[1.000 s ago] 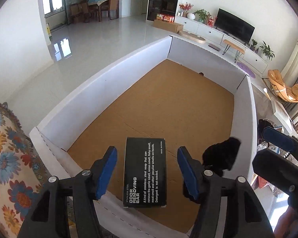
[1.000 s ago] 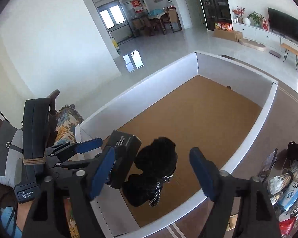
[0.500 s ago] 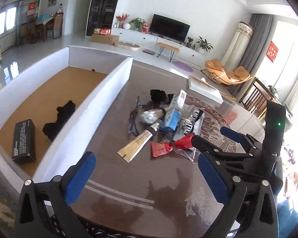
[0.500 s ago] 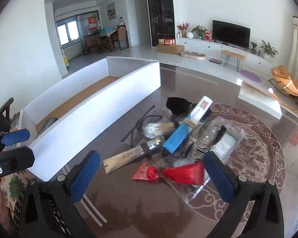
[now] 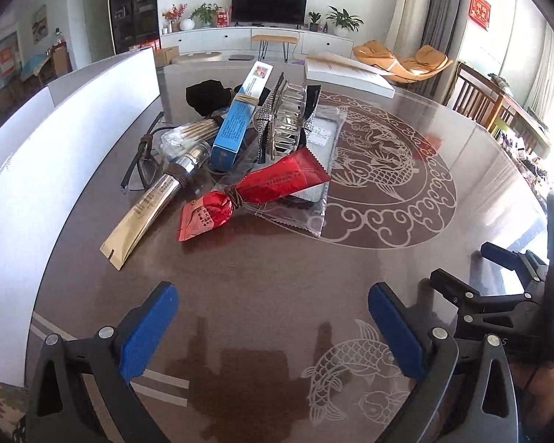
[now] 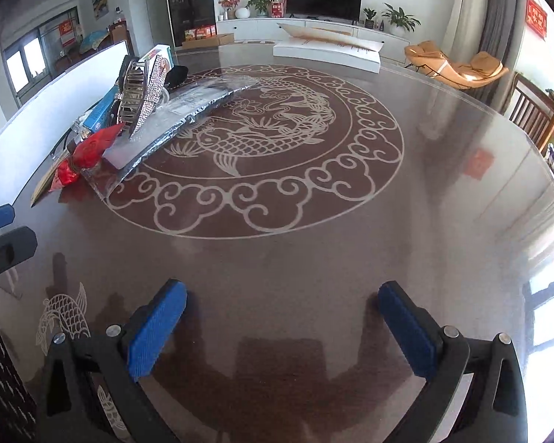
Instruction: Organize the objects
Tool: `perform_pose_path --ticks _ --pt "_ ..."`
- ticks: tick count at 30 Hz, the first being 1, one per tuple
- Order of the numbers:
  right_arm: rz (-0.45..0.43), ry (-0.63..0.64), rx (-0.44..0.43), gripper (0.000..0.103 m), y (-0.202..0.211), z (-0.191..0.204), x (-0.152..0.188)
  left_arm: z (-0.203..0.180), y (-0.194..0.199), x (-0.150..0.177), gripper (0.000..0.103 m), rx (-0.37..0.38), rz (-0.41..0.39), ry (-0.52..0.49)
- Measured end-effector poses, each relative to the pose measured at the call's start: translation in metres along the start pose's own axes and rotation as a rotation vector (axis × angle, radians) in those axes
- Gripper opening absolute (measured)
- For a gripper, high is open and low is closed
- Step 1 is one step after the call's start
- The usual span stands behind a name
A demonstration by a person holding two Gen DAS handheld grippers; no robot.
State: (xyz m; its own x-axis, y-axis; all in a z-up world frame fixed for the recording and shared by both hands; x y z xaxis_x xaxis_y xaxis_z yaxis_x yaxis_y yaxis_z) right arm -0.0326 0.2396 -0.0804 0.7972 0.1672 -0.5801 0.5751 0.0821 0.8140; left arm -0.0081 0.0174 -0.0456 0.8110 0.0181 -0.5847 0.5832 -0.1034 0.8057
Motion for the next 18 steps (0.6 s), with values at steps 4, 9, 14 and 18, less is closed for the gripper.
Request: perform_pose_path --ticks 4,9,14,18 --pt "0.000 0.007 -0.003 0.103 0.000 0.005 -0.001 0.010 -0.001 0.000 0.103 0.011 0.001 0.052" --pt "0.000 0.007 -0.004 0.103 0.000 0.005 -0.002 0.018 -0.012 0.002 0.103 -0.002 0.035 0.093" --pt "0.000 0.007 -0.004 0.103 0.000 0.005 -0.002 0.016 -0.021 0.005 0.103 -0.024 0.074 0.086" --pt "0.000 0.007 -0.004 0.103 0.000 0.006 -0.002 0.013 -0.028 0.008 0.103 -0.042 0.112 0.064"
Point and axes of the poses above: each gripper's, at about its wrist camera, not at the fingertips, and y roughly against the way its jaws point, z to its left, x to its underside, the point moved 2 cm from there along -y, roughly the way its jaws point, and after that the axes turned 2 degrees about y, right-handed, at the moved point
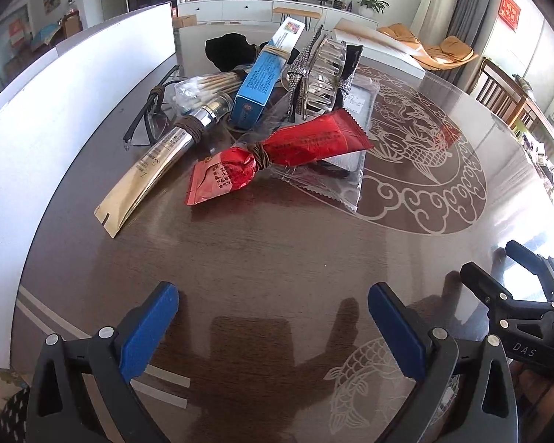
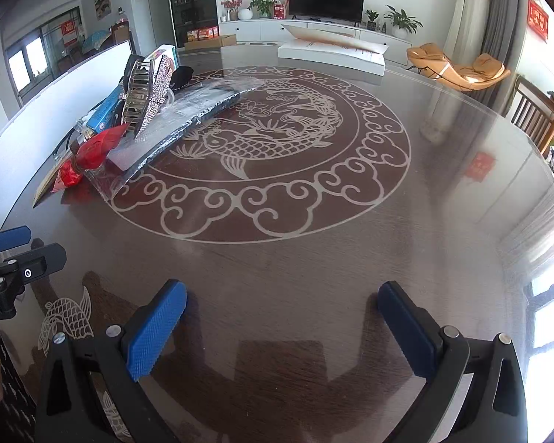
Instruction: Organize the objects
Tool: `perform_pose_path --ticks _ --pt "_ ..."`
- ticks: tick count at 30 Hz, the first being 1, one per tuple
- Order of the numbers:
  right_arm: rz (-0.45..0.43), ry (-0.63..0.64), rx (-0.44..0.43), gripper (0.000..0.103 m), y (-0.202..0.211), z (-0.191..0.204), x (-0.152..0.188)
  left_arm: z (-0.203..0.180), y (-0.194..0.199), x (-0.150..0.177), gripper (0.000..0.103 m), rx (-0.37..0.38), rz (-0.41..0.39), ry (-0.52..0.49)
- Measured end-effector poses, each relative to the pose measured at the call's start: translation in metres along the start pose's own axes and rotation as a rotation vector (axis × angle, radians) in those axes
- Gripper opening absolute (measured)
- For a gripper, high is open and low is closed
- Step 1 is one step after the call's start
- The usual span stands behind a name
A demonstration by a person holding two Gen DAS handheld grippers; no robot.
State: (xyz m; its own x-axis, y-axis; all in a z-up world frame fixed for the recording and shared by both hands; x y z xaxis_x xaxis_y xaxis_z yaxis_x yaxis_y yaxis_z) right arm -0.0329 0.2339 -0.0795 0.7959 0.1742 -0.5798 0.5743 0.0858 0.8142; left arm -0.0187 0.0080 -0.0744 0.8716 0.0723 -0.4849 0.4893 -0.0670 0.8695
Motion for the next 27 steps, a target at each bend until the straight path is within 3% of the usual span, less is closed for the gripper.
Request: perform_pose_path --ticks 27 --pt "0.000 0.000 0.000 0.103 -0.0008 0.0005 -0.0003 -0.0030 0.0006 0.0014 0.103 -0.020 0.009 -0.021"
Point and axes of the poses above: each gripper's, at about its wrist camera, not at the fingertips, and y roughly against the way its jaws point, z to its left, x to its underside, the point moved 2 cm from there along -y, roughly the way its jaws point, and after that the axes turned 2 degrees about y, right-handed, at the moved point
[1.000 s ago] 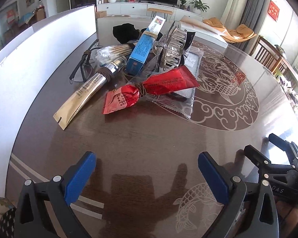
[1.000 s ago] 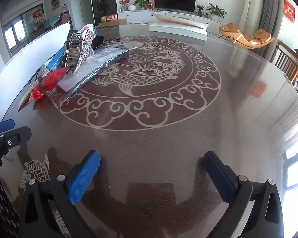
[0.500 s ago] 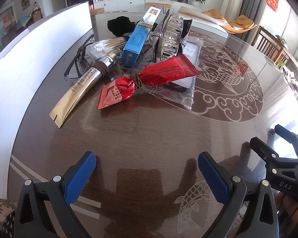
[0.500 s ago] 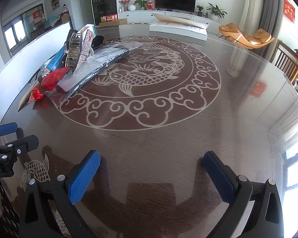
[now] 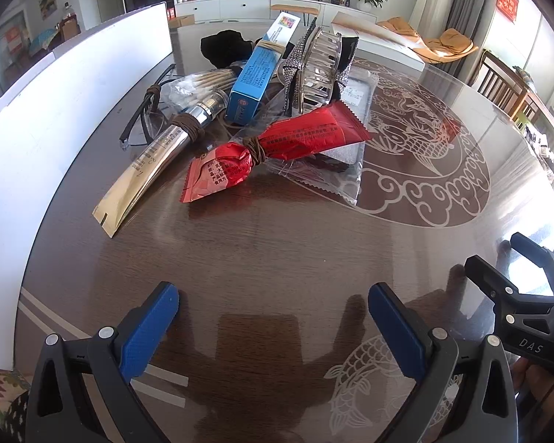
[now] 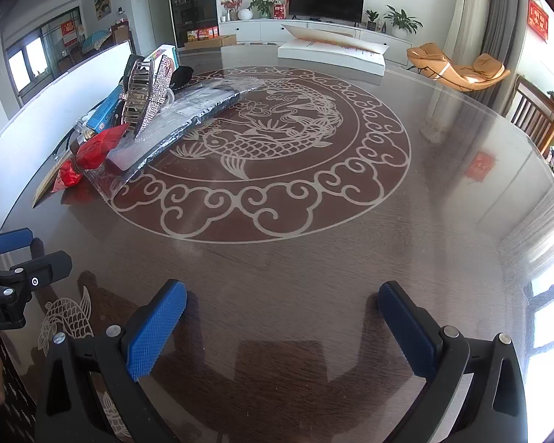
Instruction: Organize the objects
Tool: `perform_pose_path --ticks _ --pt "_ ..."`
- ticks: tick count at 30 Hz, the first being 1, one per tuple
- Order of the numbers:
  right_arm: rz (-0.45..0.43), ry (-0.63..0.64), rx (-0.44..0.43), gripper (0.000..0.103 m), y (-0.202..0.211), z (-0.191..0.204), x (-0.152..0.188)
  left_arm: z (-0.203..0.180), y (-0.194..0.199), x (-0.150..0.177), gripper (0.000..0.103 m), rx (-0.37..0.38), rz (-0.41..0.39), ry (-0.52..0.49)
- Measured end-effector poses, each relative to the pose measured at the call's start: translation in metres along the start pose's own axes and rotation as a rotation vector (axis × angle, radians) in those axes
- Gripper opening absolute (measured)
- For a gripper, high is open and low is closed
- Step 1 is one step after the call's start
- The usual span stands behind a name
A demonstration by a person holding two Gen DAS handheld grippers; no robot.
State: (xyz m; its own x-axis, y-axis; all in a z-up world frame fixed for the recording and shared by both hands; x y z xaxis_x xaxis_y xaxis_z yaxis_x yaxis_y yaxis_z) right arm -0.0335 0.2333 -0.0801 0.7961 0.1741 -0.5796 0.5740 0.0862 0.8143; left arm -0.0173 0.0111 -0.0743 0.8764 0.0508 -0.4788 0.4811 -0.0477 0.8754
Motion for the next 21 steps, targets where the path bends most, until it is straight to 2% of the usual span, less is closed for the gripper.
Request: perform_pose_path --ticks 21 --pt "0.000 0.000 0.000 0.103 -0.0004 0.0000 -0.0003 0.0019 0.0001 -0.0014 0.103 0.003 -0.001 0.008"
Point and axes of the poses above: each gripper's, at about its wrist camera, not at the fingertips, and y roughly against the way its jaws point, z to its left, x to its underside, the point moved 2 cm from there along -y, roughly the way its jaws point, and after that the axes turned 2 degrees about y, right-handed, at the moved point
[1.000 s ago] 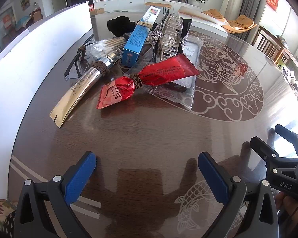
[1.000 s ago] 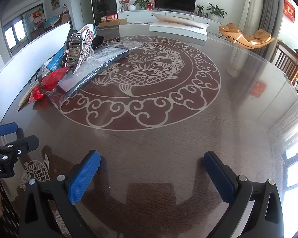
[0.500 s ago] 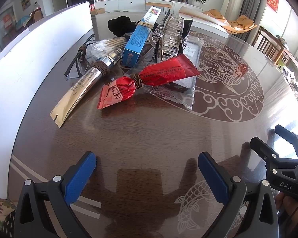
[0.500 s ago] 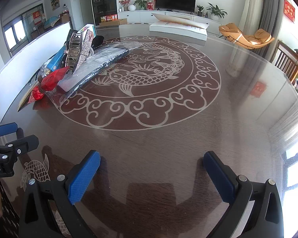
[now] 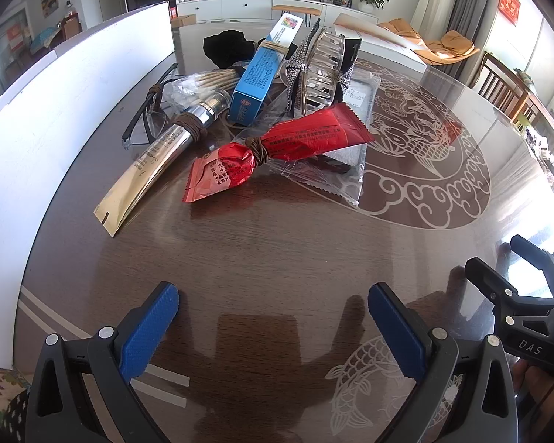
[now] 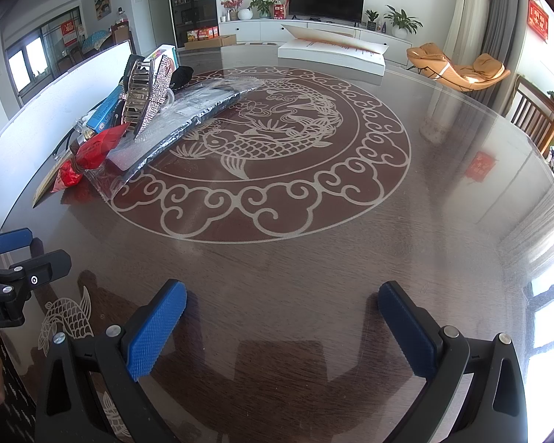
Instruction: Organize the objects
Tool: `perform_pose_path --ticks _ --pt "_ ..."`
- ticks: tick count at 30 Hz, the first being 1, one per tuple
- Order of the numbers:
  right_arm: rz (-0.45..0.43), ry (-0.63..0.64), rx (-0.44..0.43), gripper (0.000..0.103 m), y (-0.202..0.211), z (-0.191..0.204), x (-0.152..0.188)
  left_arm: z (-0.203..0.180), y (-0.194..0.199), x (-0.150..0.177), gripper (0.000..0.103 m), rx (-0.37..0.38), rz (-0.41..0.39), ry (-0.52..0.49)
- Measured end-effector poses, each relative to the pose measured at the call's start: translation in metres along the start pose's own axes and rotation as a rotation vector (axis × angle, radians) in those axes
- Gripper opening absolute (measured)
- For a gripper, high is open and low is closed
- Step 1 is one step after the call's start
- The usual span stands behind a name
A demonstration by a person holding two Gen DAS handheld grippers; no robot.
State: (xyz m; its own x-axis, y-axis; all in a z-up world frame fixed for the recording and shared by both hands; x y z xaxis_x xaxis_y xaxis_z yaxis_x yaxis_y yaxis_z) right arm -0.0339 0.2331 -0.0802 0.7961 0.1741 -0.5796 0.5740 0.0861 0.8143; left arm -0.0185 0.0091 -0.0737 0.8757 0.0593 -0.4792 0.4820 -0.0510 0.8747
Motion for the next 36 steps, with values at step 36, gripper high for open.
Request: perform_pose_path --ticks 36 --pt "0.000 0.000 0.000 0.103 0.000 0.000 0.000 0.011 0.005 -0.004 0.103 0.048 -0.029 0.071"
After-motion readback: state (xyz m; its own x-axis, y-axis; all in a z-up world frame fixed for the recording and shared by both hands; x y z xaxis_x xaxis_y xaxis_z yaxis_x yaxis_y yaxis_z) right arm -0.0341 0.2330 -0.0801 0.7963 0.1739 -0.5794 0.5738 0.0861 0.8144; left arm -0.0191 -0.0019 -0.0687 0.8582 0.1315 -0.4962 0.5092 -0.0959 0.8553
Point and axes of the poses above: each gripper's, at about its wrist camera, not at the fingertips, and y roughly against the way its jaws point, z to its left, x to its underside, the point moved 2 cm from there along -y, roughly the way its jaws point, and after that the axes turned 2 degrees about y, right-handed, at the moved point
